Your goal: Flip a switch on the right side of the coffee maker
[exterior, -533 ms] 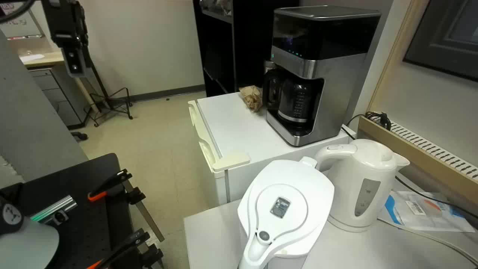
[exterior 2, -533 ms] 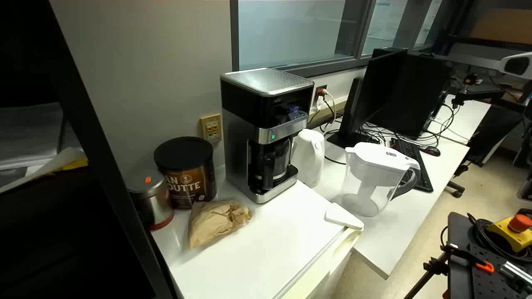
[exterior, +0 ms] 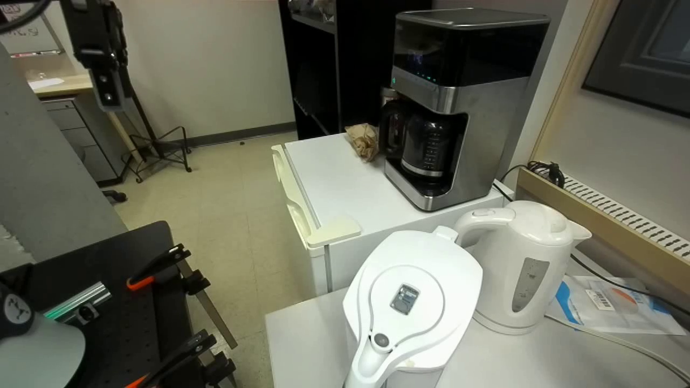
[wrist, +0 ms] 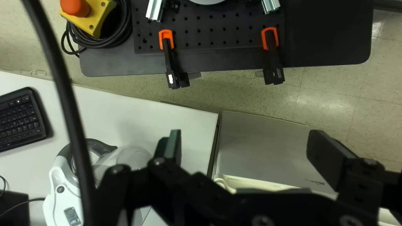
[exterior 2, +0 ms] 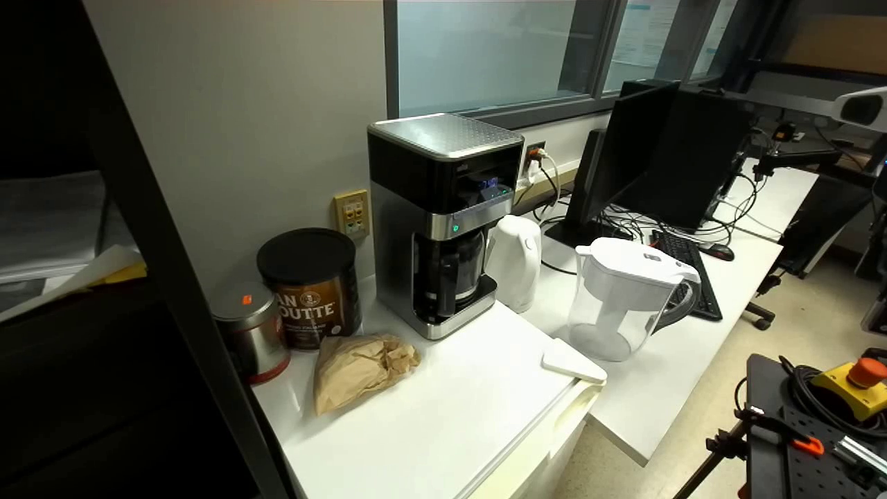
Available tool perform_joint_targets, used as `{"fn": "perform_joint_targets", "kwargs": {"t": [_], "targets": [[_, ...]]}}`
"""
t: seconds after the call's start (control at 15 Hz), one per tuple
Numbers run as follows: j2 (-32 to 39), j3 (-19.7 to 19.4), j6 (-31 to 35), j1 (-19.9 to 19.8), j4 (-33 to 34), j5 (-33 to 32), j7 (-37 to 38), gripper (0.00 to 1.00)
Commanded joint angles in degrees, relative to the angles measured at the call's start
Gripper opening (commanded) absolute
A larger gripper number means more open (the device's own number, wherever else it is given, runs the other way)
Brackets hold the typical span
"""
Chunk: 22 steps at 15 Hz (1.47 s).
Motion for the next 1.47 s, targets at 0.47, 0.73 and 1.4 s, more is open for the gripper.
{"fn": "perform_joint_targets", "kwargs": {"t": [0.47,0.73,1.4], "targets": [[11.99,-4.41,15.57,-0.51,6.32,-17.08,-13.71,0.75],[19.44,-5.88,27.85,-0.73,8.5,-23.1,-19.27,0.53],[38.6,-4.04,52.05,-3.3,16.96,-42.17,-16.9,0.0]]}}
